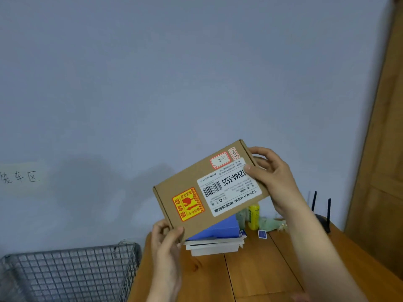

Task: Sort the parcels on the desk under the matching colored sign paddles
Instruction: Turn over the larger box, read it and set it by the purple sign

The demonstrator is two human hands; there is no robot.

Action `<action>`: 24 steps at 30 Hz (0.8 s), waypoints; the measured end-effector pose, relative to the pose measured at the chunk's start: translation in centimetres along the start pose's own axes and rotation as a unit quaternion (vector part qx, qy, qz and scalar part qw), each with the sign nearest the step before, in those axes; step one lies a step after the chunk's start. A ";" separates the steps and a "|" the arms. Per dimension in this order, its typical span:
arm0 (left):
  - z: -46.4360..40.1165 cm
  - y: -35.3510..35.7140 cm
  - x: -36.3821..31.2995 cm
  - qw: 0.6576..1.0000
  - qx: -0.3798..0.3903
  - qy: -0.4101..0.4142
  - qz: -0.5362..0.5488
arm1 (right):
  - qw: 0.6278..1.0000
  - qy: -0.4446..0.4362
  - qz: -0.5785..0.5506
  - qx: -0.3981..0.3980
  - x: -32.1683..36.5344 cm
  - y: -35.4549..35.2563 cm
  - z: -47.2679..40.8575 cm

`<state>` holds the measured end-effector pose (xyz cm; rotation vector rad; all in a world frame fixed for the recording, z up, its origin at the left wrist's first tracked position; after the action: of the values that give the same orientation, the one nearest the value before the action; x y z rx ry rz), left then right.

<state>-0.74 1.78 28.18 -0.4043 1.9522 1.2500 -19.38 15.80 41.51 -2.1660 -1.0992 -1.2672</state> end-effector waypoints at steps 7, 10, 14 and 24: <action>-0.9 1.9 -2.6 0.980 0.053 0.052 -0.187 | 0.984 0.040 0.111 0.133 2.3 0.1 -2.4; -1.3 4.2 -4.5 0.949 0.127 0.065 -0.280 | 0.968 0.051 0.163 0.183 3.0 0.7 -2.5; -0.9 7.4 -4.3 0.918 0.253 0.000 -0.305 | 0.957 0.054 0.192 0.208 3.4 1.7 -2.6; -1.0 7.0 -2.4 0.960 0.189 -0.034 -0.202 | 0.962 -0.001 0.254 0.098 3.0 1.2 -1.9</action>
<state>-3.94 3.92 34.62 -0.5210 1.8753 0.6075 -18.61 15.11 45.10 -2.1074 -0.5776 -0.8833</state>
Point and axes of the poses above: each hand's wrist, its own z-axis away from the middle knuckle, its own y-axis out of the palm, x = y × z, the point moved 7 cm from there along -z, towards the middle knuckle, and after that the axes turned 3 degrees about x, right-handed, at the moved point
